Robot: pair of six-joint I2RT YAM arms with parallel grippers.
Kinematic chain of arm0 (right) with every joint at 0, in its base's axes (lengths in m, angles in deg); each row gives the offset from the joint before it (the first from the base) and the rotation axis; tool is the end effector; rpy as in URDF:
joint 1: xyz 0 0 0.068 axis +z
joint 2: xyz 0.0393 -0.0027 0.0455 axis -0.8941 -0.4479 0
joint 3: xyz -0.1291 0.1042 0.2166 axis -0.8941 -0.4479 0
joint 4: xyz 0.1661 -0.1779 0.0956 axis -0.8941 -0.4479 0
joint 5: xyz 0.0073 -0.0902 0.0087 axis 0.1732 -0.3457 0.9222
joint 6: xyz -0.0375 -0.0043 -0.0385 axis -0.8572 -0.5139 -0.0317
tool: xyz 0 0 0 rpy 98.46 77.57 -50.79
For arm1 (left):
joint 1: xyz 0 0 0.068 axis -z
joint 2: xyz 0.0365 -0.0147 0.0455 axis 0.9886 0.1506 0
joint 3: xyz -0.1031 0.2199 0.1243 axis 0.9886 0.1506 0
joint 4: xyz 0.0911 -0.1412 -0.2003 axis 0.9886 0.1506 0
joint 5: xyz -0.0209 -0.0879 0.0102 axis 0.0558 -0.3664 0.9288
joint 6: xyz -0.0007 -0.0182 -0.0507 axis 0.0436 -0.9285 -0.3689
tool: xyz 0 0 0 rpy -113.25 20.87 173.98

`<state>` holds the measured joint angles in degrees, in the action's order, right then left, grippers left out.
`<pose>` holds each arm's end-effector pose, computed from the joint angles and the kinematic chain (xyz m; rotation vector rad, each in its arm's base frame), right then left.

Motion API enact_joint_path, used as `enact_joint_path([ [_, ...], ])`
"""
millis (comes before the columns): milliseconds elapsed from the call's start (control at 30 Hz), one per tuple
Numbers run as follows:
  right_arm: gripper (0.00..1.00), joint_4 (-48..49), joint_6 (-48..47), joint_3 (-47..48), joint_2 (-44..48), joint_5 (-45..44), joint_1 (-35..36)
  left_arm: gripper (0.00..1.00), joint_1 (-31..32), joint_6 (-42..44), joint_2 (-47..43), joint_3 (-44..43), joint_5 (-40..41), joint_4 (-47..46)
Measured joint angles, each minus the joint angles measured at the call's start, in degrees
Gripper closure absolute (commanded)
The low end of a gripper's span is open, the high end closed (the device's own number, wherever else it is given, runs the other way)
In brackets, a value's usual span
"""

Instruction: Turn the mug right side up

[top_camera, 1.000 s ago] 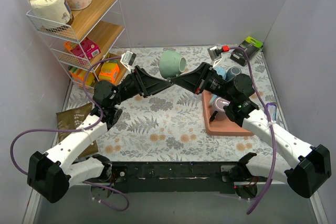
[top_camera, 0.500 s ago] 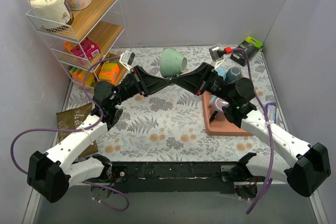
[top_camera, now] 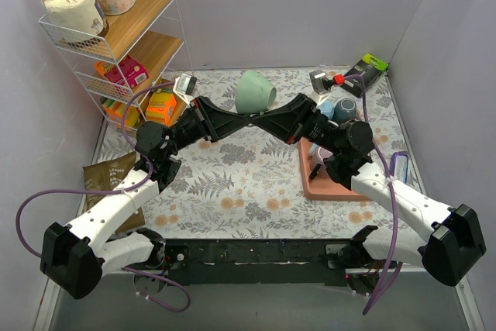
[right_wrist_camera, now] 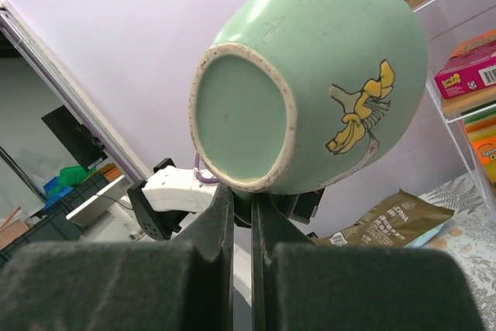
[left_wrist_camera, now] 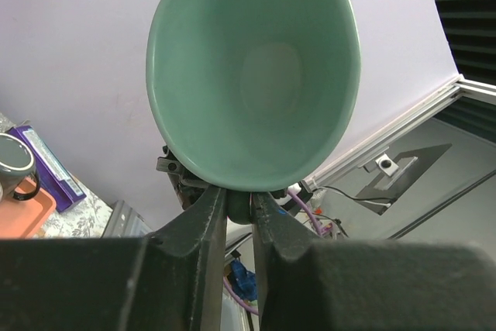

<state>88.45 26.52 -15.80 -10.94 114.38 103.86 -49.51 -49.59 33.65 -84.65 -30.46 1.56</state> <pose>0.1759 0.1730 0.4012 -0.3601 1.1081 1.8334 0.1913 -0.1434 0.3869 -0.3827 1.6262 -2.4690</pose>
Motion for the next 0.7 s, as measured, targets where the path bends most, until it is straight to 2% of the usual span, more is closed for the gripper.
enact_joint_path([
  [33, 0.99, 0.22, -0.13, -0.02, 0.00, -0.11, 0.07, 1.00, -0.07, -0.04, 0.00, 0.00, -0.04, -0.28],
  [133, 0.99, 0.31, -0.61, -0.02, 0.00, -0.20, 0.15, 1.00, -0.09, -0.07, 0.00, 0.00, -0.04, -0.48],
  [167, 0.95, 0.00, -0.81, -0.02, 0.02, -0.31, 0.15, 1.00, -0.13, -0.07, -0.02, 0.00, 0.00, -0.24],
  [200, 0.85, -0.48, -0.94, -0.02, 0.11, -0.48, 0.15, 1.00, -0.15, -0.04, -0.07, 0.00, 0.09, 0.20],
  [233, 0.63, -1.31, -1.27, -0.02, 0.28, -0.83, 0.15, 1.00, -0.15, -0.04, -0.20, 0.00, 0.31, 0.94],
  [300, 0.47, -4.57, -2.23, -0.02, 1.03, -1.57, 0.24, 1.00, -0.20, 0.04, -0.85, -0.02, 1.36, 3.80],
  [333, 0.31, -6.10, -2.14, -0.15, 1.29, -1.73, 0.33, 1.00, -0.13, 0.42, -1.09, -0.22, 1.97, 5.40],
  [433, 0.12, -10.69, -3.26, -0.39, 3.15, -3.56, 1.18, 1.00, -0.22, 1.62, -1.75, -1.07, 4.57, 13.90],
  [533, 0.06, -16.37, -4.31, -0.63, 4.74, -6.23, 1.57, 1.00, 0.02, 4.26, -1.77, -2.56, 6.82, 21.81],
  [700, 0.02, -27.43, -5.18, -0.50, 6.21, -10.51, 2.21, 1.00, 0.48, 10.36, -1.66, -5.16, 10.51, 34.18],
])
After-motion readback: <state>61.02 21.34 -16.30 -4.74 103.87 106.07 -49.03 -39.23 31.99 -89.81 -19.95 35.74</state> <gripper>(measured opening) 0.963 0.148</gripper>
